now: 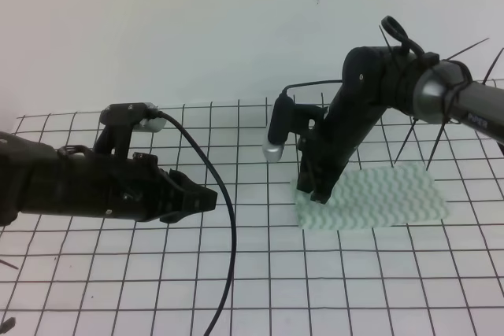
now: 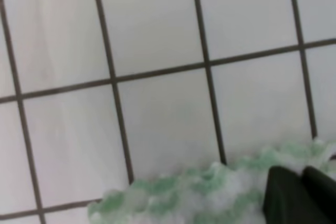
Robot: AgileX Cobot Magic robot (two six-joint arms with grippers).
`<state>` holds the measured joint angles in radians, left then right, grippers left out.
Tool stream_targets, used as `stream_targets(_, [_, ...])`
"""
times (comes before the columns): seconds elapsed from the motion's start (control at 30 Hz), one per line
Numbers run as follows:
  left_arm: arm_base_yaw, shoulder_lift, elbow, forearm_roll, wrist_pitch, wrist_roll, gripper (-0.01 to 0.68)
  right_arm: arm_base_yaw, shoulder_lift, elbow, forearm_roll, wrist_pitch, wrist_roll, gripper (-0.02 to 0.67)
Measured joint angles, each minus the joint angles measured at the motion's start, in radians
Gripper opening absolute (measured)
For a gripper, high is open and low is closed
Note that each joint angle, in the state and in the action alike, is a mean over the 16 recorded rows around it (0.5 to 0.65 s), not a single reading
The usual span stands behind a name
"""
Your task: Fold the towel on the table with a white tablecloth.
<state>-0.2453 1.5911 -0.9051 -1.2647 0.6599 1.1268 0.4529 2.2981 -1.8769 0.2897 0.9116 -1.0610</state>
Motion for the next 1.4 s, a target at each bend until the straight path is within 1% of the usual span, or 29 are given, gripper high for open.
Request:
stream_targets(0.3, [0.000,0.001,0.000,0.001,-0.001,0.000,0.137,0.000,-0.009,-0.003,0.001,-0.032,0.039,0.280])
stream_targets(0.4, [0.000,0.001,0.000,0.001,0.000,0.000,0.137,0.000,-0.015,-0.013,-0.002,-0.038,0.062,0.322])
stream_targets(0.47, [0.000,0.001,-0.001,0.000,0.003,0.000,0.137,0.000,-0.019,-0.023,-0.008,-0.036,0.083,0.337])
stream_targets(0.57, [0.000,0.003,-0.007,0.000,0.013,0.006,0.137,0.000,-0.028,-0.043,-0.024,-0.029,0.122,0.338])
stream_targets(0.7, [-0.008,0.021,-0.040,0.006,0.032,0.012,0.137,-0.004,-0.047,-0.070,-0.056,-0.011,0.186,0.320])
stream_targets(0.93, [-0.039,0.101,-0.163,0.027,0.084,-0.015,0.137,-0.049,-0.083,-0.104,-0.109,0.079,0.337,0.287])
stream_targets(1.03, [-0.057,0.152,-0.228,0.036,0.112,-0.035,0.143,-0.089,-0.098,-0.107,-0.106,0.126,0.393,0.277])
stream_targets(1.1, [-0.073,0.189,-0.269,0.042,0.127,-0.052,0.158,-0.124,-0.105,-0.107,-0.088,0.160,0.425,0.274])
stream_targets(1.4, [-0.149,0.329,-0.397,0.062,0.158,-0.117,0.259,-0.301,-0.111,-0.099,0.043,0.310,0.522,0.275])
